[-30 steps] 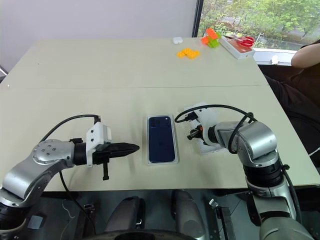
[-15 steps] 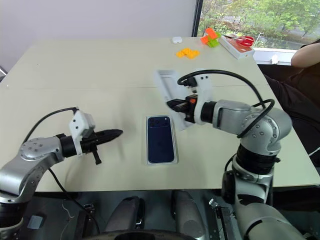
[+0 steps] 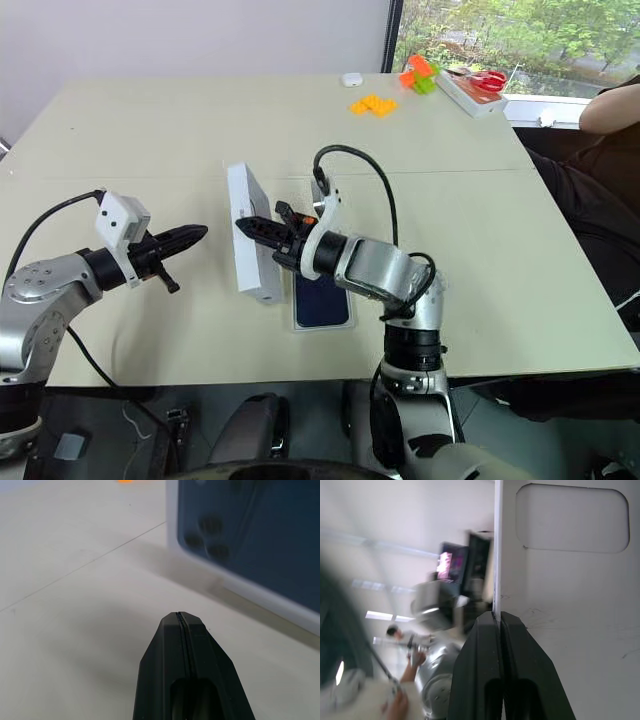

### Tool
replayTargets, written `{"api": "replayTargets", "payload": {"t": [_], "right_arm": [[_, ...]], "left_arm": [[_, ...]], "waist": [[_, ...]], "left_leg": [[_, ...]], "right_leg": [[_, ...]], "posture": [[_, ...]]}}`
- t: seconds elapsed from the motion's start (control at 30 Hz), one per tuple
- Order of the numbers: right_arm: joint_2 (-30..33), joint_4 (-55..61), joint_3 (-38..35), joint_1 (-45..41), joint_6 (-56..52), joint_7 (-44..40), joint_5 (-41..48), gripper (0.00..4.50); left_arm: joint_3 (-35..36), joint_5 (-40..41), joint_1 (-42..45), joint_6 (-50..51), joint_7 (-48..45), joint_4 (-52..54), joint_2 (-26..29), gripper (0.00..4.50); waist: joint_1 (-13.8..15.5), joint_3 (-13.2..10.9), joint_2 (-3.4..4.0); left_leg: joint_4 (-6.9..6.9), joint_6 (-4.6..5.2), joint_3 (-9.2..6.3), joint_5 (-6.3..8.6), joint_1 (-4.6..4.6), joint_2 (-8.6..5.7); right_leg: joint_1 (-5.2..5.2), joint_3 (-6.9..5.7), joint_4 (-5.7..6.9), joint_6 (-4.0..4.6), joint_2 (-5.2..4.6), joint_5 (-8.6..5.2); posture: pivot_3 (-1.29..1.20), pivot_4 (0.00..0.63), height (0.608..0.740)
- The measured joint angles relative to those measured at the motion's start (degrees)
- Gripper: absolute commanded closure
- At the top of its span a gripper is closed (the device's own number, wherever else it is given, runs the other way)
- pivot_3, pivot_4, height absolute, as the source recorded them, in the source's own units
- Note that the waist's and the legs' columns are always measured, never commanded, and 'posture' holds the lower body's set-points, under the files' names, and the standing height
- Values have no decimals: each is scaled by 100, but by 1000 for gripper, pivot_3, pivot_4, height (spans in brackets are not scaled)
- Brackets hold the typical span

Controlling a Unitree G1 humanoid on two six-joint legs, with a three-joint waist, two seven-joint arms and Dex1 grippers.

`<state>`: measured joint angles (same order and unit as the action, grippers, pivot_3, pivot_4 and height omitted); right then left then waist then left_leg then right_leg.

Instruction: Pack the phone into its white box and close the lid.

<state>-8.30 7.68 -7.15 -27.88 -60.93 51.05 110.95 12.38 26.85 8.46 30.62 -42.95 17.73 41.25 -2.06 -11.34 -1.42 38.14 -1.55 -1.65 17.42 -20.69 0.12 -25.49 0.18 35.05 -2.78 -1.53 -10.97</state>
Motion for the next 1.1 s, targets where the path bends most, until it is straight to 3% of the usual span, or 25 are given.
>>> {"api": "replayTargets", "payload": {"t": [0.13, 0.17, 0.23, 0.37, 0.5, 0.63, 0.73, 0.93, 1.1], "right_arm": [[-31, 14, 129, 167, 381, 684, 157, 4451], [-31, 36, 157, 172, 440, 790, 182, 4196], [-30, 73, 179, 193, 515, 938, 185, 3558], [12, 108, 110, 206, 598, 939, 151, 1569], [831, 208, 9, -267, 374, 204, 125, 1569], [2761, 226, 120, -727, -255, -891, -177, 1569], [3488, 195, 291, -774, -472, -1687, -914, 1569], [4117, 131, 707, -944, -612, -3080, -2565, 1569], [4455, 352, 1102, -1018, -540, -4214, -3850, 1569]], "left_arm": [[-92, -36, 25, 1, 47, 6, -34, 4500], [-135, -41, 31, 1, 51, 14, -35, 4500], [-226, -42, 42, 6, 55, 42, -77, 4500], [-444, -48, 57, 18, 43, 79, -141, 4500], [-789, -40, 143, 45, 48, 236, -367, 4500], [-1176, -41, 210, 158, 91, 423, -601, 4500], [-1528, -136, 360, 252, 131, 531, -682, 4500], [-2182, -262, 580, 499, 207, 725, -894, 4500], [-1803, 123, 664, 921, 485, 824, -1168, 4500]], "waist": [[-46, 0, 0], [-47, 0, 1], [-44, 1, 1], [-46, 0, 3], [-43, -2, 5], [-8, -3, 6], [-36, -2, 5], [-38, -2, 5], [-27, -3, 5]], "left_leg": [[0, 0, 1, 0, 9, 5], [0, 0, 1, 0, 12, 9], [0, 0, 0, 0, 13, 17], [0, 0, 0, 0, 12, 24], [1, 1, 7, 0, 8, 20], [0, 16, 12, 9, 2, 0], [-1, 32, 17, 18, 1, -2], [-2, 38, 28, 22, 10, -4], [-1, 38, 27, 22, 8, -5]], "right_leg": [[3, 10, 2, 2, 2, -6], [5, 12, 2, 6, 2, -9], [5, 12, 3, 11, 9, -12], [3, 11, 2, 11, 16, -12], [3, 14, -1, 11, 22, -12], [3, 15, -8, 7, 9, -16], [1, 26, -9, -3, 12, -17], [-1, 45, -7, -18, 19, -15], [-2, 44, -8, -23, 17, -14]], "posture": [[0, 150, 740], [0, 150, 740], [0, 150, 740], [0, 150, 740], [0, 150, 740], [0, 150, 740], [0, 150, 740], [0, 150, 740], [0, 150, 740]]}}
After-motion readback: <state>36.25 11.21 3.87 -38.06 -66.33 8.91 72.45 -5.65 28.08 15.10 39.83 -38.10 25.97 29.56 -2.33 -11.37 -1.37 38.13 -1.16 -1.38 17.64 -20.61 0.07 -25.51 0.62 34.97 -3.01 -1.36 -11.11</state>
